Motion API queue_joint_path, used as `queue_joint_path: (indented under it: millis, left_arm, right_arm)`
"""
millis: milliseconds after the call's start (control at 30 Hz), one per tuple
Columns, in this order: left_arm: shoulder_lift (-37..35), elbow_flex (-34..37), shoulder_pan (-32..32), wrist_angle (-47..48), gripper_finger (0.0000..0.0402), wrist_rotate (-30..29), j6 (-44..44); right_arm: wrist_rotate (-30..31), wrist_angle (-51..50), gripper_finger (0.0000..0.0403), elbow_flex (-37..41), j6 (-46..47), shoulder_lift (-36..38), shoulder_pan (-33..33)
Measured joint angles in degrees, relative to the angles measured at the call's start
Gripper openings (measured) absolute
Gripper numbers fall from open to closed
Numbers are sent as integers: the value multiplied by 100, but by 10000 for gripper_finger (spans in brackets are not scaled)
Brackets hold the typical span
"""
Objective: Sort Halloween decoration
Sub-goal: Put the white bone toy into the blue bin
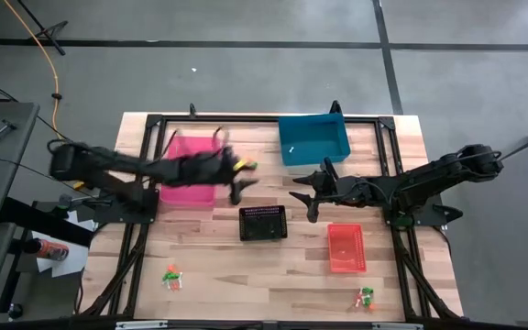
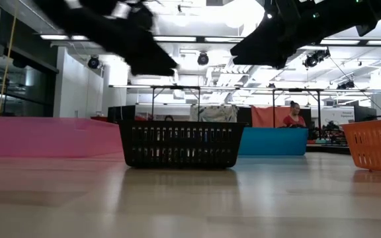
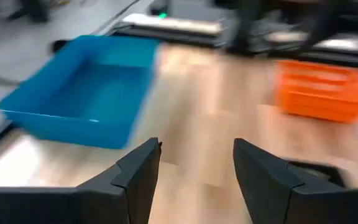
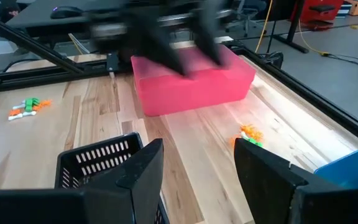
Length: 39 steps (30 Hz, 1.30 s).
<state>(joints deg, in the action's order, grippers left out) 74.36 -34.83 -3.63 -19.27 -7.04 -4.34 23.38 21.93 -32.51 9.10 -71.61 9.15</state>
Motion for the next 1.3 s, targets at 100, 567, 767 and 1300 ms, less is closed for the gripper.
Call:
queue_joint_path:
  millis: [100,567,767,1300]
  left_arm:
    - [-631,955,471,-760,189,21,-99]
    - [-1914,1711,1191,-1365,188,-383,794]
    - [-1911,1711,1195,-1355,188,-385,802]
    - [-1910,1711,1191,-1329,188,-473,756]
  right_arm:
    - [0,6,193,0,1,0,0]
    - [0,55,193,0,-28,0,0]
    - [0,56,193,0,-216,-1,0]
    - [-2327,-30,193,0,2628,-48,623]
